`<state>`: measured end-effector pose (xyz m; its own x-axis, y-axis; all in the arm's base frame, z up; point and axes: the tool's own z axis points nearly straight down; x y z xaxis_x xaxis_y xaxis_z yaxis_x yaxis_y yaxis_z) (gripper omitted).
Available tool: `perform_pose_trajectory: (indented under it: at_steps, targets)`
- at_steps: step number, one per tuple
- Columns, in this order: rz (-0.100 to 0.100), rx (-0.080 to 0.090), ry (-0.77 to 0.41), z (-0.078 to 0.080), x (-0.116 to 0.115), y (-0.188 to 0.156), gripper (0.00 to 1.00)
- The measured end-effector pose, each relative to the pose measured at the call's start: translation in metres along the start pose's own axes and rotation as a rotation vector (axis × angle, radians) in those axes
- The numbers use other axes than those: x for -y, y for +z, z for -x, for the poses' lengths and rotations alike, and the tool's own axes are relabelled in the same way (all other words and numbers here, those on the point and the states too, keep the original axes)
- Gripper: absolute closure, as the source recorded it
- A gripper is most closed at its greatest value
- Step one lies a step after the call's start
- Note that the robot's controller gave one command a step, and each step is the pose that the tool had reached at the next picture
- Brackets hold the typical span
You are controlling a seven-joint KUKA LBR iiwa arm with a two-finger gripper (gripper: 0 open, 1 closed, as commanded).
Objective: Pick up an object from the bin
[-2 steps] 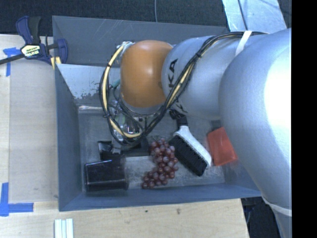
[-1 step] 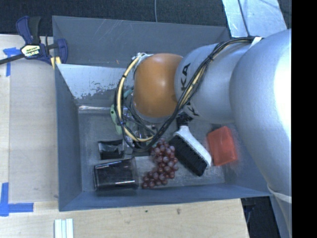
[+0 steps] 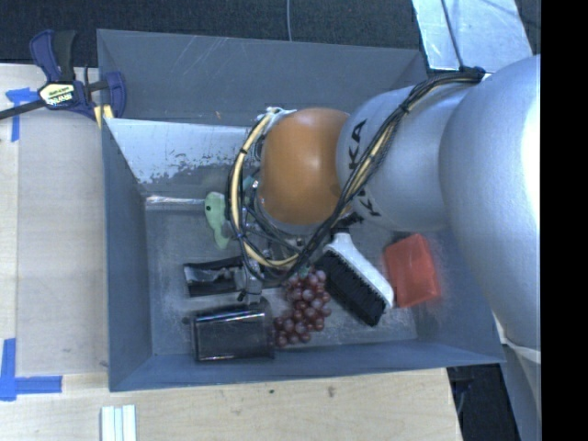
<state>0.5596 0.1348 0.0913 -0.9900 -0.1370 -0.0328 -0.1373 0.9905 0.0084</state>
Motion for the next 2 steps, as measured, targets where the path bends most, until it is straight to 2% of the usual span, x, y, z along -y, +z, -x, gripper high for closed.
perform_pose_trajectory:
  at_steps: [1, 2]
  targets:
    - [0.003, 0.011, -0.429, 0.0012, -0.0161, 0.0154, 1.0]
    - [0.003, 0.01, -0.429, 0.0012, -0.0161, 0.0154, 1.0]
